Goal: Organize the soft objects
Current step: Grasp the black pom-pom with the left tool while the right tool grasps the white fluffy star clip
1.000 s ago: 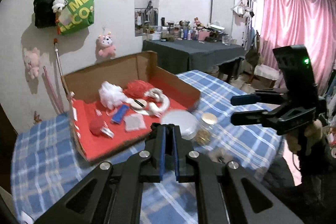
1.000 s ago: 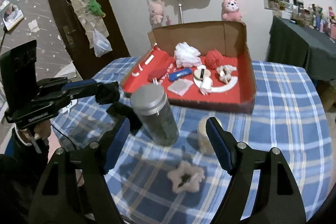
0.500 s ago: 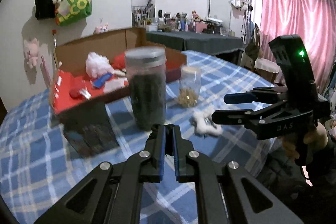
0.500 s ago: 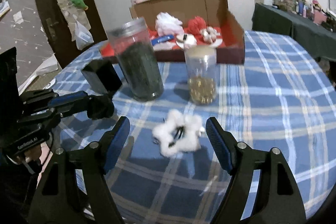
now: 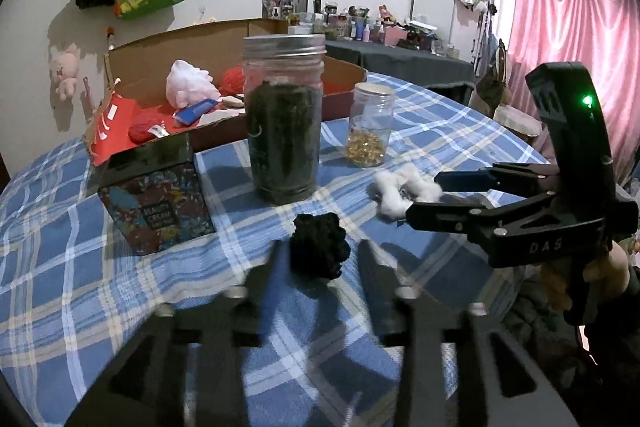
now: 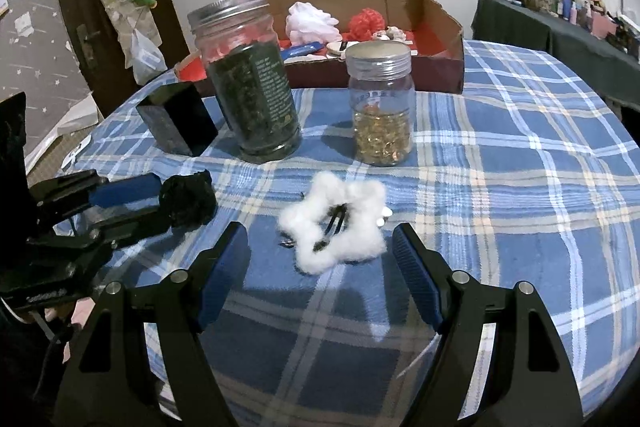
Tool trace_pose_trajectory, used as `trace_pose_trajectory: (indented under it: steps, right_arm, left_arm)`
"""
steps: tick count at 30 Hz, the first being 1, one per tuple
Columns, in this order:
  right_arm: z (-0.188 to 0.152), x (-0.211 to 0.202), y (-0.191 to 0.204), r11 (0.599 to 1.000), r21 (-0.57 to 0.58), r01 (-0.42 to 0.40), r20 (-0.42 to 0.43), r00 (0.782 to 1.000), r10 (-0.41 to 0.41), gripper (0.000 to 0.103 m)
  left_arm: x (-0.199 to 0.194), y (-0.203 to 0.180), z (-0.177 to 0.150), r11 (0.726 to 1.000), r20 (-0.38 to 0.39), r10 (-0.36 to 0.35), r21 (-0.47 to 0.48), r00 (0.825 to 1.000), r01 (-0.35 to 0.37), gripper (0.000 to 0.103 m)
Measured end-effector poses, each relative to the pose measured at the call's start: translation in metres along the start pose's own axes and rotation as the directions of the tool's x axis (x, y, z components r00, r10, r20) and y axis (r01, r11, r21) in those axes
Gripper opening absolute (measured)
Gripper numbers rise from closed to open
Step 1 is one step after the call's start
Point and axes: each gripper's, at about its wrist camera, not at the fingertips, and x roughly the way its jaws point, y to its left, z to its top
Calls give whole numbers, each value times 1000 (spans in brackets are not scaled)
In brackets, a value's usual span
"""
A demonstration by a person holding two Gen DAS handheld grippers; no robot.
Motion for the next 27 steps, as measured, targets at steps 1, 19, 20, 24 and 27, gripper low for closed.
trace_pose_trajectory:
  steps: [1, 19, 20, 24, 27]
  right_arm:
    - [0, 0, 0, 1000, 0, 0, 0, 1000, 0, 79]
    - [7, 21, 1, 993, -57, 107, -36, 993, -109, 81]
    - [7, 22, 2, 992, -66, 104, -35, 994, -107, 81]
    - [7, 23, 7, 990, -107, 96, -33, 994, -100, 59]
    - [6, 21, 8, 991, -110, 73, -28, 997, -77, 55]
  left_arm:
    - [0, 0, 0, 1000, -1, 1, -2, 1000, -1, 46]
    - [34, 0, 16, 997, -132, 75, -10, 988, -77, 38]
    - [36, 0, 16, 998, -142, 68, -9, 987, -70, 32]
    - [37, 1, 17, 998, -140, 59, -14, 988, -61, 28]
    - [35, 2, 18, 998, -140, 58, -20, 988, -62, 26]
